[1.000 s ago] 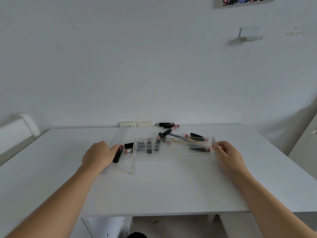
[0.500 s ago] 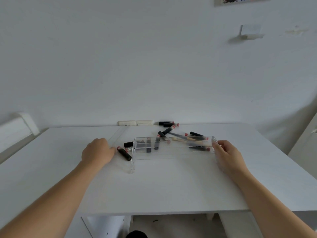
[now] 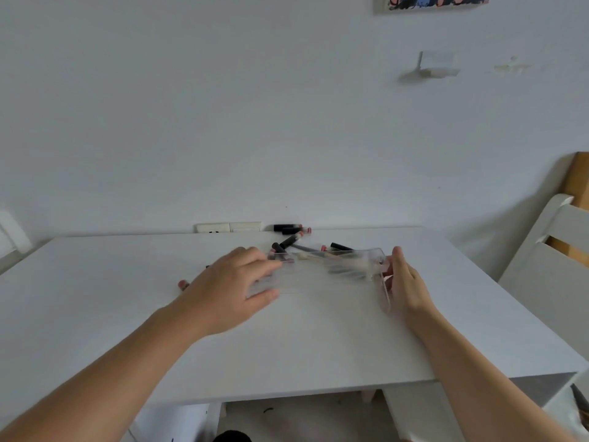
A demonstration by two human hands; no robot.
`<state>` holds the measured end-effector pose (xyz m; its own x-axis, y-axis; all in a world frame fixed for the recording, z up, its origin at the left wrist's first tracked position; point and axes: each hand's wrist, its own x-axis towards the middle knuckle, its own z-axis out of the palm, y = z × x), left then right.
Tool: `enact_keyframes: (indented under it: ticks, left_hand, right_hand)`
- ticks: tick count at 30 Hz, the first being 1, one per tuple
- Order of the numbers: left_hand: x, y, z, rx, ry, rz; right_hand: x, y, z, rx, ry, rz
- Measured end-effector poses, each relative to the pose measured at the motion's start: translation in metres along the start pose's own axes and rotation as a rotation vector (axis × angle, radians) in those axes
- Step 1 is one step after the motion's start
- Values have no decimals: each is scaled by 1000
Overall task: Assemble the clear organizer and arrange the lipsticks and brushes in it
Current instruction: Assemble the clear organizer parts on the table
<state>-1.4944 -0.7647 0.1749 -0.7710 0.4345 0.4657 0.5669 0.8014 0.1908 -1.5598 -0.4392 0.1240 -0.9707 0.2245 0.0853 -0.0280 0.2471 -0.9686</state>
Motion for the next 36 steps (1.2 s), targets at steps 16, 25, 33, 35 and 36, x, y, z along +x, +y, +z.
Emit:
enact_keyframes:
  ticks: [16, 25, 33, 35, 36]
  left_hand:
    - [0, -3, 40, 159, -52, 65]
    - [-4, -4, 53, 180, 63, 35]
    - [-19, -22, 48, 126, 217, -209]
    - [-24, -24, 45, 96, 208, -297]
    - [-25, -26, 45, 86, 203, -336]
  right_hand:
    - [1, 9, -2, -42, -71, -62]
    - [1, 13, -1, -237, -66, -131]
    - [8, 19, -3, -290, -21, -136]
    - [8, 20, -2, -295, -12, -138]
    - [8, 20, -2, -290, -12, -138]
